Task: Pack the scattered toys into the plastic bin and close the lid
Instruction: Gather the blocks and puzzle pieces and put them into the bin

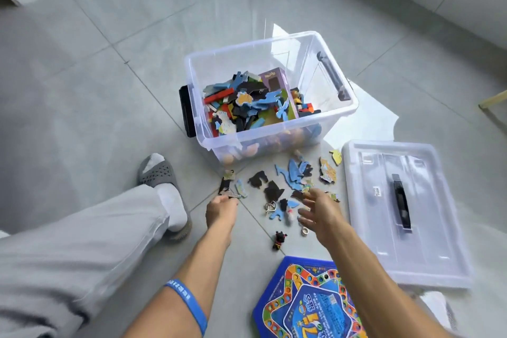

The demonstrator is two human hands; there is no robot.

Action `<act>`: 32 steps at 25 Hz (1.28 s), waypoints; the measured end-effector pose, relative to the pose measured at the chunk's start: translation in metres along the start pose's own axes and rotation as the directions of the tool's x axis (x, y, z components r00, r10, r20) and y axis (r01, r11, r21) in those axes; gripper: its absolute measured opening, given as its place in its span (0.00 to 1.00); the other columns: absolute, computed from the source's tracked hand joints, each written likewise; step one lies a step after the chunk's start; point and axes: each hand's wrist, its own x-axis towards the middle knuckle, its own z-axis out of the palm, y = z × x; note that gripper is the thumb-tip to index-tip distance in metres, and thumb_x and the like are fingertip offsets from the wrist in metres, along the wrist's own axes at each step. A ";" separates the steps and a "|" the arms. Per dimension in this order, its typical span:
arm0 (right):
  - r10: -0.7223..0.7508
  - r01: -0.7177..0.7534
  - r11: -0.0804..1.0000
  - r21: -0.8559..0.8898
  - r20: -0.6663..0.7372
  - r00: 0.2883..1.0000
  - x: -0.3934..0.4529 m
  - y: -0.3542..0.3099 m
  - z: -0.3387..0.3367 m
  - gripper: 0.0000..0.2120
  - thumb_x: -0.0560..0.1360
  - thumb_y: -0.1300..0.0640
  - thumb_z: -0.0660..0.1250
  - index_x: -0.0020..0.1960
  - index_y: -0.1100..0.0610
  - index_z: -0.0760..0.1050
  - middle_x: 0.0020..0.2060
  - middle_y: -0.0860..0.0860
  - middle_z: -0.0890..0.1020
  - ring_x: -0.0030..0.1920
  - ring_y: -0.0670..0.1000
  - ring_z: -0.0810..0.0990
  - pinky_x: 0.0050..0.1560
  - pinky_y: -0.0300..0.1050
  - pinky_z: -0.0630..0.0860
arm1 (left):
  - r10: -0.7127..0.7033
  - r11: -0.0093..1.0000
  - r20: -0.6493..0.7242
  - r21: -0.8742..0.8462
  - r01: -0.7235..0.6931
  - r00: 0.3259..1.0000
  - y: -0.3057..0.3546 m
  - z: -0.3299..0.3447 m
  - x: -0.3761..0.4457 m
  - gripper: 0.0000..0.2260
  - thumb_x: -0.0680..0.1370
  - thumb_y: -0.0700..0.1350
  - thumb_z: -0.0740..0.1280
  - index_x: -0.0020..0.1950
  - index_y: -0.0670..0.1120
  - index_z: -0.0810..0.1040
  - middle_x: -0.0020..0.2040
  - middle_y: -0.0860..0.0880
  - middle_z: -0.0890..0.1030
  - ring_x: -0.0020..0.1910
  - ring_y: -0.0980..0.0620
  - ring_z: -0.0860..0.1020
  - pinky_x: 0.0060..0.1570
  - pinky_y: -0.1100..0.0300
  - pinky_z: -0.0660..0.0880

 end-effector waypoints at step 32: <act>-0.171 0.183 0.977 -0.108 0.117 0.978 0.102 0.014 0.024 0.05 0.74 0.66 0.64 0.47 0.58 0.76 0.42 0.59 0.86 0.33 0.51 0.83 0.35 0.44 0.77 | 0.207 0.975 0.061 0.069 -0.212 0.976 -0.034 0.066 0.104 0.06 0.71 0.37 0.64 0.40 0.47 0.75 0.38 0.47 0.81 0.33 0.44 0.77 0.32 0.56 0.77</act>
